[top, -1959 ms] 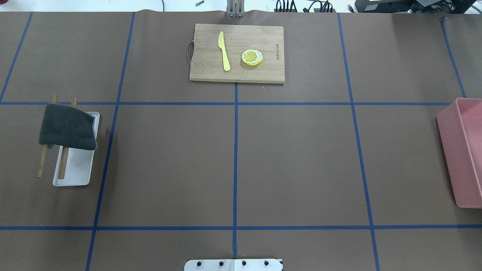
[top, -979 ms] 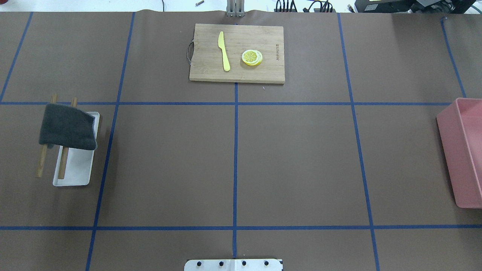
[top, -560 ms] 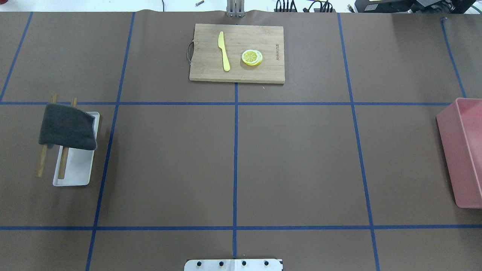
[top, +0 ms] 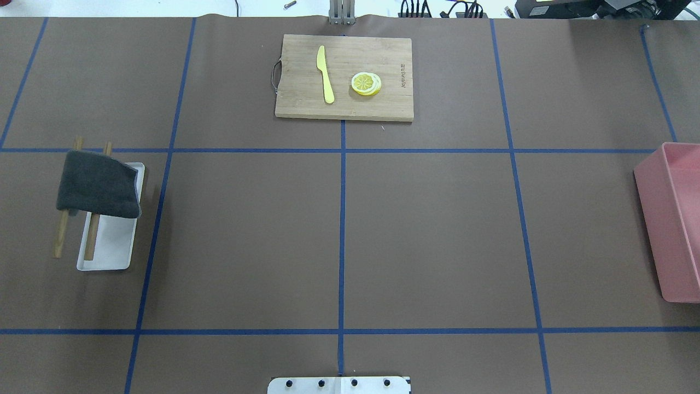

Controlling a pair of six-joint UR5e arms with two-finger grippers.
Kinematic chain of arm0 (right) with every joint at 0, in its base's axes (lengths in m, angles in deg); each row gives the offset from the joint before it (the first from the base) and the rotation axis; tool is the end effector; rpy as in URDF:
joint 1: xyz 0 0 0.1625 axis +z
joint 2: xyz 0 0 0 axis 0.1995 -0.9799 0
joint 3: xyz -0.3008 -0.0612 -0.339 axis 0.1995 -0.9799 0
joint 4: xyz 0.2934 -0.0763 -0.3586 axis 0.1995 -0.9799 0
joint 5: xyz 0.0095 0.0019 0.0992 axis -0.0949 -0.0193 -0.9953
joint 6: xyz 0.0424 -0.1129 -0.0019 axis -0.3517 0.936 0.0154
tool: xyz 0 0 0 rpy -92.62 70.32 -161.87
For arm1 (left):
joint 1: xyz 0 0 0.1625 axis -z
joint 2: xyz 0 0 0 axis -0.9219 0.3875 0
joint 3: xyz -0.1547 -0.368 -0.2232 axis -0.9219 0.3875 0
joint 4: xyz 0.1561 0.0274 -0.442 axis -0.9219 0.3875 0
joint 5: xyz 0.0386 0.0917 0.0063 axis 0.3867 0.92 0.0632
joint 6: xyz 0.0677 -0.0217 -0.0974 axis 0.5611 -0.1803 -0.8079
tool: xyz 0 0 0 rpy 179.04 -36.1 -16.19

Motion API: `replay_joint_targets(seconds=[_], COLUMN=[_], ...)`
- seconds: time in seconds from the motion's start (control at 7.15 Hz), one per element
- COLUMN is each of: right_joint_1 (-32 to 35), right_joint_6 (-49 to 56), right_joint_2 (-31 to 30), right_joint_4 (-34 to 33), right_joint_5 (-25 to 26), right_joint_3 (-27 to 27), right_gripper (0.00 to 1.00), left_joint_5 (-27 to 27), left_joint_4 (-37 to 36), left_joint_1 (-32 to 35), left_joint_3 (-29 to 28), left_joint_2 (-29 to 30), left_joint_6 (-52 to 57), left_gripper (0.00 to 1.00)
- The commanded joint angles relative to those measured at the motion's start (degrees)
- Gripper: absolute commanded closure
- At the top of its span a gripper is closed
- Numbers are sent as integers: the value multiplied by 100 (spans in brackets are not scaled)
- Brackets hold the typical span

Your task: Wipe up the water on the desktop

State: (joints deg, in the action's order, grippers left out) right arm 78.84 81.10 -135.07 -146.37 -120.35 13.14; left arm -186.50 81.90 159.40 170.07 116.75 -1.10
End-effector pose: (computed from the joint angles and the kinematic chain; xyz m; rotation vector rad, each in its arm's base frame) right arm 0.0600 -0.5632 0.6775 -0.0309 -0.6912 -0.0593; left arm -0.0724 -0.5331 0.6534 0.0436 0.7447 -0.1462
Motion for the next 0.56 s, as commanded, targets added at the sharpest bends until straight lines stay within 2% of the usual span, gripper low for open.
replay_joint_targets(seconds=[0.0,0.42], right_joint_1=[0,0], right_joint_6=[0,0], right_joint_2=[-4,-4], right_joint_4=[0,0], right_joint_5=[-7,-7], right_joint_3=[4,30], right_gripper=[0,0], left_joint_5=[-9,-9], left_joint_4=[4,-23], left_joint_1=[0,0], left_joint_3=[-4,5], left_joint_2=[1,9], left_joint_6=[5,-4], left_gripper=[2,2])
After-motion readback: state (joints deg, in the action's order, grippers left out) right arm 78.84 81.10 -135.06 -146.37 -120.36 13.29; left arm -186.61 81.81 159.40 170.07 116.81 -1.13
